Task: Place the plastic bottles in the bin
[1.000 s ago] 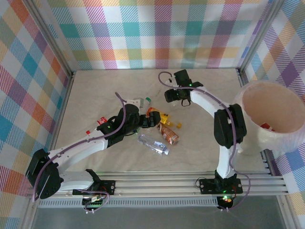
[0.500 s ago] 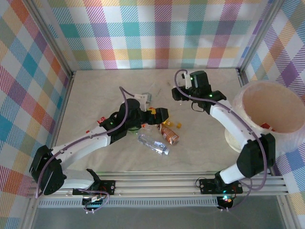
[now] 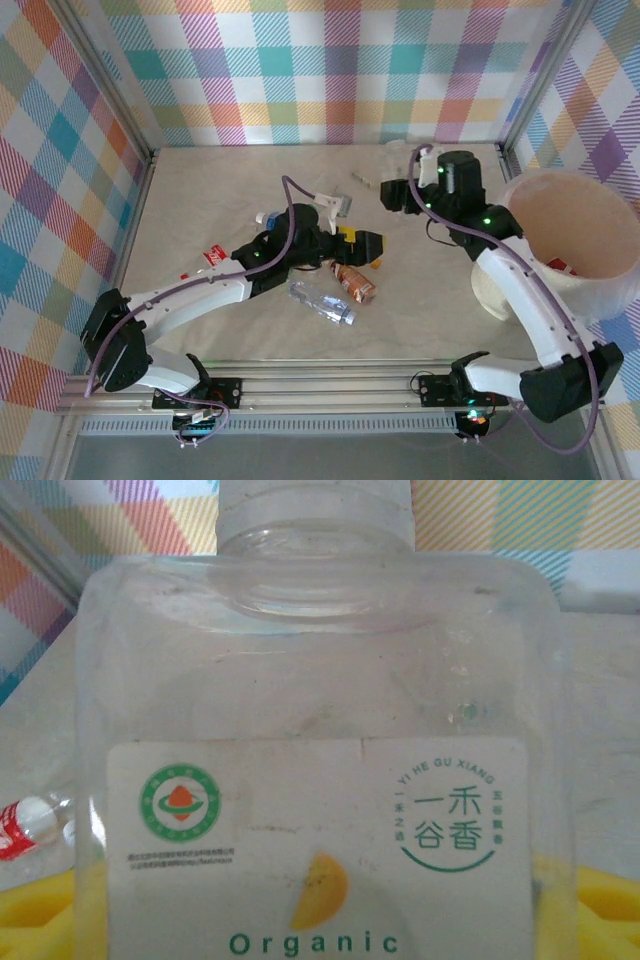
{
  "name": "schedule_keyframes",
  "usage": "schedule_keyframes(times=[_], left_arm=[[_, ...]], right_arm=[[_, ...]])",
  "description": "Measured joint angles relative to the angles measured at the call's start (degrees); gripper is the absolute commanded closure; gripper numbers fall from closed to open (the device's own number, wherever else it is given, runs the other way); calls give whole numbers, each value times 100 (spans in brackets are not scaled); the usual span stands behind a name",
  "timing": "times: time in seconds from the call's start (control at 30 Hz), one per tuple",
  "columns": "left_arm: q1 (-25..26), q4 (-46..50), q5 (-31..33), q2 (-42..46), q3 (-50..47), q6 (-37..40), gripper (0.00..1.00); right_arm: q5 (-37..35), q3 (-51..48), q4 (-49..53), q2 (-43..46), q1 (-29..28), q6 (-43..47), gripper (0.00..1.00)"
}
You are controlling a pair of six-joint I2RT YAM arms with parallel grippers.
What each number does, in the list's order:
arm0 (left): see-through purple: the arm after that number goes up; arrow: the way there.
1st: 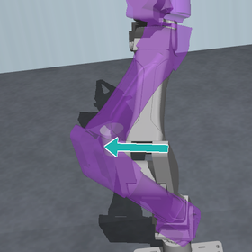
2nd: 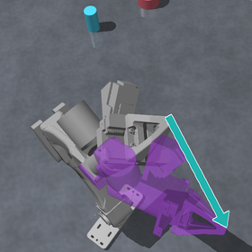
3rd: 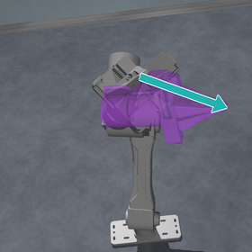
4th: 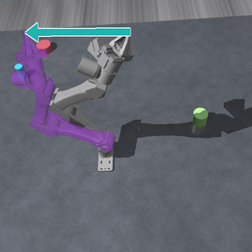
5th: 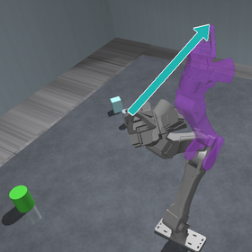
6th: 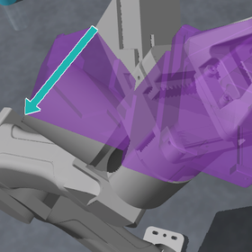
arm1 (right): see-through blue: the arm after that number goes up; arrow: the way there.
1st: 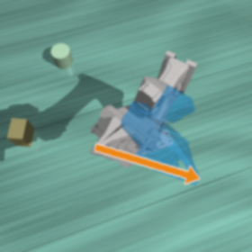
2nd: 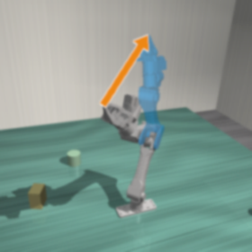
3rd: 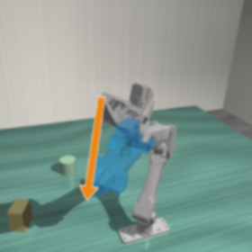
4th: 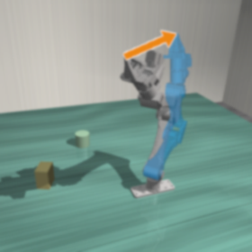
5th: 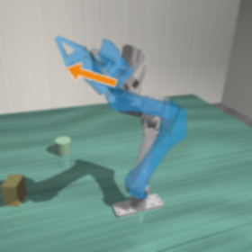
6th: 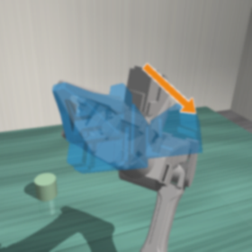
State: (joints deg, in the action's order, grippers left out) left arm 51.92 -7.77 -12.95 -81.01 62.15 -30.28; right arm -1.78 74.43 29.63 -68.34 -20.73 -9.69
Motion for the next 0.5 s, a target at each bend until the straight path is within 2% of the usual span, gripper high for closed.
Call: schedule_keyframes(times=[0.13, 0.27, 0.5], left_arm=[[138, -55, 127, 0, 4, 175, 0], [168, -184, 221, 9, 2, 306, 0], [168, -219, 503, 50, -11, 330, 0]], right_arm=[[-236, 133, 223, 372, 514, 4, 30], [-376, 317, 457, 656, 1401, 0, 30], [-39, 645, 1012, 697, 2857, -2, 30]])
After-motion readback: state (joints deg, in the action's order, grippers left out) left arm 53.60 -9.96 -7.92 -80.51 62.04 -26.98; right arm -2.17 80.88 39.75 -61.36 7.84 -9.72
